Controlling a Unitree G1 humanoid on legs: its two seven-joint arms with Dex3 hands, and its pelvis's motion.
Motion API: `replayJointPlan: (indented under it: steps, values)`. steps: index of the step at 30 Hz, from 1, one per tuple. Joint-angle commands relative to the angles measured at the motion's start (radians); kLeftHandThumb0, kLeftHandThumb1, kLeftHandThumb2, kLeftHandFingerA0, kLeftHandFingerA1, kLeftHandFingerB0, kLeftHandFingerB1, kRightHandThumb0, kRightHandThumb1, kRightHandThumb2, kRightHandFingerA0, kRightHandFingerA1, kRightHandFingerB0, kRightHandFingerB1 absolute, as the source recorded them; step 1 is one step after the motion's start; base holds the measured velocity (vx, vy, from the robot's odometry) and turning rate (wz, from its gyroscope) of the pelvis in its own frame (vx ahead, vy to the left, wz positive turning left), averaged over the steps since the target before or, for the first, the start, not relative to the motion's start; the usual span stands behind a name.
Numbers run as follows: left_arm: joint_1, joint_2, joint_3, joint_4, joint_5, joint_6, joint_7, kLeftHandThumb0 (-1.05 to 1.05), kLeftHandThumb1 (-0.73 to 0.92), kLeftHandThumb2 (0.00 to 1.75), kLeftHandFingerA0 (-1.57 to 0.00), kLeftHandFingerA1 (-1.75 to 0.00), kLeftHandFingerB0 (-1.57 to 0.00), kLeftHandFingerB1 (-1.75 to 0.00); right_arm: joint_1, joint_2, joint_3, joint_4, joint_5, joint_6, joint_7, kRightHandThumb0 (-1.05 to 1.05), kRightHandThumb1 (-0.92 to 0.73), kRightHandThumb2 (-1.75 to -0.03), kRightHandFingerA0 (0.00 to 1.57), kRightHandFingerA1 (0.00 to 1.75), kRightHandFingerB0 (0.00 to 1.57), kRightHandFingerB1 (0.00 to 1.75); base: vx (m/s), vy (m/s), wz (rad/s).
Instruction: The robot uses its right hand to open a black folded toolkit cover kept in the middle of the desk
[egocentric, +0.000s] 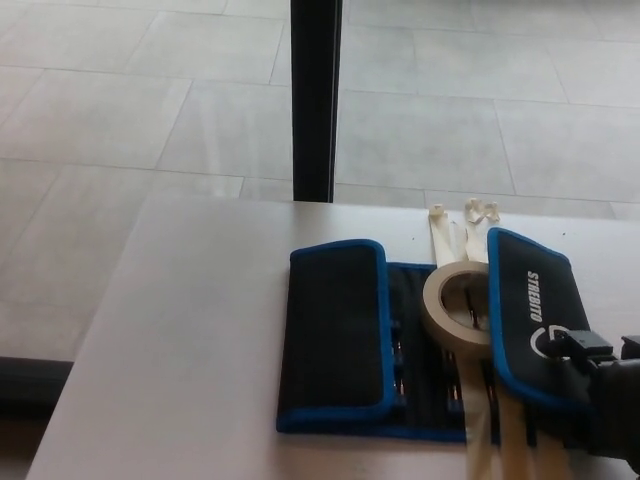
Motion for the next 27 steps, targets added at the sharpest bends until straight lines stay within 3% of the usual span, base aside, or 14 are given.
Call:
replayJointPlan:
  steps: [1, 4, 8, 9, 11, 13, 14, 18, 20, 21, 22, 24, 25, 27]
  values:
    - [0.002, 0.014, 0.01, 0.005, -0.011, -0.027, -0.01, -0.86, 0.92, 0.68, -0.32, -0.56, -0.27, -0.39, -0.032, 0.02, -0.105, 0.041, 0.126, 0.006, -0.004, -0.24, -0.63, -0.62, 0.88, 1.6, 0.85, 0.61, 0.0, 0.0, 0.0]
    - [-0.002, 0.018, 0.012, 0.005, -0.01, -0.014, -0.009, -0.87, 0.92, 0.68, -0.28, -0.56, -0.31, -0.38, -0.033, 0.055, -0.212, 0.039, 0.238, 0.003, 0.06, -0.06, -0.65, -0.64, 0.9, 1.65, 0.8, 0.59, 0.0, 0.0, 0.0]
    - [0.005, 0.017, 0.011, -0.001, -0.008, -0.022, 0.003, -0.85, 0.92, 0.69, -0.31, -0.53, -0.3, -0.38, -0.051, 0.104, -0.344, 0.057, 0.356, 0.03, 0.066, -0.21, -0.69, -0.68, 0.82, 1.58, 0.86, 0.55, 0.0, 0.0, 0.0]
    - [0.007, 0.016, 0.01, -0.001, -0.006, -0.023, 0.007, -0.86, 0.92, 0.69, -0.33, -0.52, -0.32, -0.37, -0.052, 0.114, -0.367, 0.058, 0.371, 0.023, 0.057, -0.2, -0.69, -0.66, 0.97, 1.67, 0.83, 0.54, 0.0, 0.0, 0.0]
    - [0.009, 0.012, 0.013, 0.0, -0.011, -0.024, 0.009, -0.85, 0.92, 0.68, -0.31, -0.51, -0.27, -0.36, -0.059, 0.146, -0.423, 0.054, 0.417, 0.031, 0.042, -0.17, -0.71, -0.63, 0.94, 1.71, 0.84, 0.51, 0.0, 0.0, 0.0]
    - [0.018, 0.014, 0.01, -0.002, -0.006, -0.039, 0.006, -0.91, 0.79, 0.86, -0.28, -0.54, -0.22, -0.41, -0.065, 0.177, -0.464, 0.065, 0.443, 0.041, 0.02, -0.09, -0.69, -0.62, 0.84, 1.65, 0.88, 0.56, 0.0, 0.0, 0.0]
    - [0.015, 0.013, 0.025, -0.001, -0.022, -0.029, -0.002, -0.87, 0.92, 0.68, -0.33, -0.54, -0.27, -0.38, -0.069, 0.211, -0.523, 0.055, 0.509, 0.047, 0.025, -0.09, -0.7, -0.61, 0.83, 1.66, 0.89, 0.55, 0.0, 0.0, 0.0]
    - [0.016, 0.014, 0.044, 0.003, -0.041, -0.009, -0.007, -0.9, 0.91, 0.67, -0.34, -0.53, -0.28, -0.36, -0.086, 0.329, -0.695, -0.023, 0.711, 0.095, 0.054, -0.17, -0.75, -0.67, 0.84, 1.57, 0.88, 0.57, 0.0, 0.0, 0.0]
    - [0.014, 0.012, 0.033, 0.002, -0.025, -0.024, 0.017, -0.85, 0.92, 0.69, -0.35, -0.52, -0.24, -0.34, -0.059, 0.388, -0.752, -0.075, 0.794, 0.086, 0.062, -0.12, -0.73, -0.72, 0.72, 1.14, 0.82, 0.57, 0.0, 0.0, 0.0]
    - [0.016, 0.015, 0.026, 0.005, -0.018, -0.036, 0.002, -0.82, 0.74, 1.1, -0.25, -0.56, -0.17, -0.47, -0.052, 0.411, -0.78, -0.092, 0.831, 0.089, 0.074, -0.12, -0.72, -0.74, 0.71, 0.96, 0.81, 0.56, 0.0, 0.0, 0.0]
    - [0.015, 0.014, 0.03, 0.002, -0.022, -0.022, 0.01, -0.87, 0.92, 0.69, -0.33, -0.52, -0.31, -0.37, -0.067, 0.447, -0.844, -0.093, 0.91, 0.089, 0.045, -0.12, -0.71, -0.63, 0.75, 1.04, 0.82, 0.57, 0.0, 0.0, 0.0]
    - [0.019, 0.013, 0.024, 0.002, -0.015, -0.028, 0.017, -0.87, 0.92, 0.71, -0.33, -0.51, -0.32, -0.38, -0.085, 0.462, -0.892, -0.082, 0.956, 0.083, 0.037, -0.16, -0.72, -0.61, 0.75, 1.0, 0.84, 0.58, 0.0, 0.0, 0.0]
    - [0.021, 0.012, 0.029, 0.002, -0.021, -0.025, 0.01, -0.89, 0.92, 0.68, -0.32, -0.55, -0.29, -0.37, -0.104, 0.477, -0.943, -0.077, 1.026, 0.064, 0.036, -0.14, -0.72, -0.61, 0.71, 1.19, 0.85, 0.63, 0.0, 0.0, 0.0]
    - [0.021, 0.006, 0.057, 0.001, -0.052, -0.014, -0.003, -0.9, 0.91, 0.67, -0.36, -0.55, -0.29, -0.38, -0.132, 0.5, -1.024, -0.092, 1.144, 0.058, 0.04, -0.14, -0.71, -0.61, 0.68, 1.22, 0.83, 0.62, 0.0, 0.0, 0.0]
